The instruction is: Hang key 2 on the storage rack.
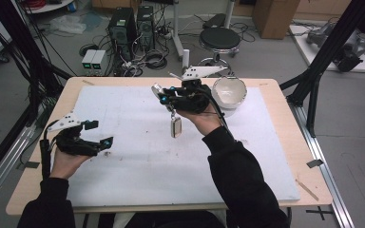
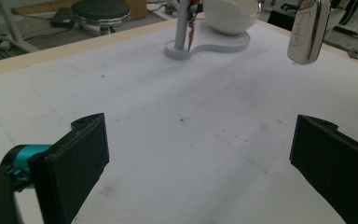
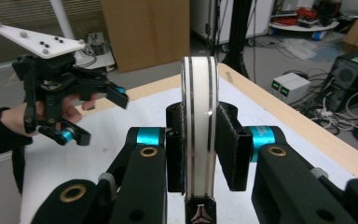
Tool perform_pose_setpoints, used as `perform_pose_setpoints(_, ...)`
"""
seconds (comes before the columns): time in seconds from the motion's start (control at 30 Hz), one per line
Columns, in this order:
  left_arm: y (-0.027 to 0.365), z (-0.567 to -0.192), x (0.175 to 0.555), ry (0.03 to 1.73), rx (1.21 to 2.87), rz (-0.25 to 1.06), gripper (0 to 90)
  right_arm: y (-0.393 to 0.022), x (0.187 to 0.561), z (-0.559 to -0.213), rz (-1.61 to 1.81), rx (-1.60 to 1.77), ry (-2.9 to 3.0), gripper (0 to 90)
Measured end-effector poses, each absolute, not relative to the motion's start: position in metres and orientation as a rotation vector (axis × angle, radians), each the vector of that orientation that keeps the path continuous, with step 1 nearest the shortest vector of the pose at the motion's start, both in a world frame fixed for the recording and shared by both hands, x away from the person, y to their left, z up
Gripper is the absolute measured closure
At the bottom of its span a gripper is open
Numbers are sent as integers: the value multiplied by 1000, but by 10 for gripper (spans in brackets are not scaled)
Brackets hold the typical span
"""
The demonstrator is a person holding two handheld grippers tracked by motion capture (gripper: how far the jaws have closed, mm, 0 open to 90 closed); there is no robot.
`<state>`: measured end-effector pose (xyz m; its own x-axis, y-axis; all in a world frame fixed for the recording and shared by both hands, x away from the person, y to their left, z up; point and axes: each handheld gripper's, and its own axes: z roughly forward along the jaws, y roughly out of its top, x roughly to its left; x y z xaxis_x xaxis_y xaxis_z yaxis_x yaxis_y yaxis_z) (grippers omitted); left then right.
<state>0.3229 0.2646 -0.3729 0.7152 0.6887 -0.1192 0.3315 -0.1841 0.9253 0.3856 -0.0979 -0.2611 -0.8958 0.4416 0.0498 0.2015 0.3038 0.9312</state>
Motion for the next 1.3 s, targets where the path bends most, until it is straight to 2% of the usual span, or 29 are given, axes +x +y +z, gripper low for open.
perform_pose_setpoints(0.6, 185, -343, 347, 641, 1786, 345, 50, -75, 375, -260, 1722, 530, 2364, 744)
perform_pose_setpoints(0.83, 168, -330, 352, 599, 1770, 332, 59, -64, 374, -262, 1754, 511, 2376, 744)
perform_pose_setpoints(1.0, 168, -323, 352, 578, 1714, 321, 143, -55, 374, -265, 1751, 499, 2388, 744)
perform_pose_setpoints(1.13, 170, -321, 351, 571, 1690, 322, 295, -51, 374, -267, 1752, 494, 2390, 744)
perform_pose_setpoints(1.3, 172, -317, 346, 558, 1657, 359, 444, -47, 374, -269, 1744, 517, 2391, 744)
